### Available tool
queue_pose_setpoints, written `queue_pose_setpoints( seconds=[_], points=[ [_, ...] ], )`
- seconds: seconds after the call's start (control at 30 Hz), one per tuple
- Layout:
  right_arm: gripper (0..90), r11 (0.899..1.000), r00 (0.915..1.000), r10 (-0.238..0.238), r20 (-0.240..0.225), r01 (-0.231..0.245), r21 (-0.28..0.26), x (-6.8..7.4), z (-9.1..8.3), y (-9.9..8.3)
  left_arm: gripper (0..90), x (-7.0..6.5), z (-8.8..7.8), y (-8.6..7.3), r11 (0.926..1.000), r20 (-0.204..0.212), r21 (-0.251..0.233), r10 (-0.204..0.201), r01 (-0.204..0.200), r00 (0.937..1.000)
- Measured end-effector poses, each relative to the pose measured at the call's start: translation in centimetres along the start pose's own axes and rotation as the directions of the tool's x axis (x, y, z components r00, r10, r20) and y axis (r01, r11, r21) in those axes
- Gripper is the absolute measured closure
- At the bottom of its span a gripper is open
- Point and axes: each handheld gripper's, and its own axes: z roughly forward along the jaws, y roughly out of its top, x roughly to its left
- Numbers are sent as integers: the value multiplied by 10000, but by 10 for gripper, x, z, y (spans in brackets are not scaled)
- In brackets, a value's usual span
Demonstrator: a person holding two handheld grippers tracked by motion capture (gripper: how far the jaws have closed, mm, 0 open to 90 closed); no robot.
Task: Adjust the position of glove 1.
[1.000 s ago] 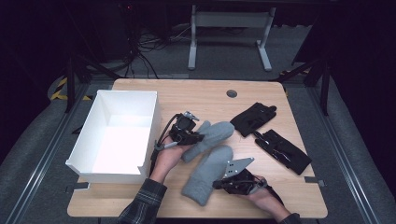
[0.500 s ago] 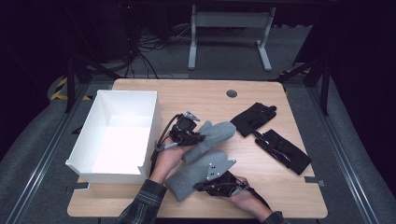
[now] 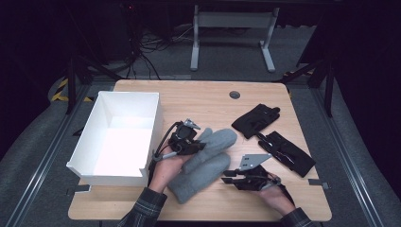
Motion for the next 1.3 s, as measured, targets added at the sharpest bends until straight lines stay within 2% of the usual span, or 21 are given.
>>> queue_pose_setpoints(
  seconds=[0.07, 0.1, 0.17, 0.43, 0.6, 0.77, 0.93, 1.03, 1.1, 1.3],
  points=[
    [576, 9994, 9987, 351, 362, -352, 27, -11, -13, -9, 838, -4, -6, -9, 9999, -21, -38, -124, 124, 9999],
    [576, 9994, 9987, 351, 362, -352, 27, -11, -13, -9, 837, -4, -6, -9, 9999, -21, -38, -124, 124, 9999],
    [509, 9979, 9949, 633, 780, -643, 104, -21, -25, -21, 838, -10, -11, -19, 9998, 56, -60, -197, 197, 9998],
    [442, 9933, 9829, 1088, 1483, -1133, 221, -36, -49, -47, 838, -21, -22, -39, 9996, 72, -116, -244, 244, 9997],
    [424, 9915, 9782, 1217, 1681, -1276, 243, -41, -54, -54, 838, -23, -16, -47, 9994, 111, -68, -330, 331, 9994],
    [404, 9922, 9789, 1122, 1707, -1198, 345, -41, -51, -54, 836, -22, -6, -51, 9991, 361, 44, -424, 423, 9984],
    [385, 9904, 9774, 1034, 1842, -1182, 711, -42, -47, -56, 815, -23, 2, -55, 9995, 361, 170, -264, 258, 9990],
    [374, 9913, 9780, 963, 1851, -1110, 712, -41, -46, -56, 729, -26, 2, -55, 9999, 200, 93, -53, 51, 9998],
    [369, 9915, 9781, 939, 1856, -1087, 709, -41, -46, -56, 619, -29, 1, -54, 9998, 76, 81, 170, -170, 9998],
    [353, 9928, 9780, 854, 1902, -996, 665, -41, -44, -56, 301, -29, -8, -40, 9971, -89, -430, 627, -630, 9980]
  ],
)
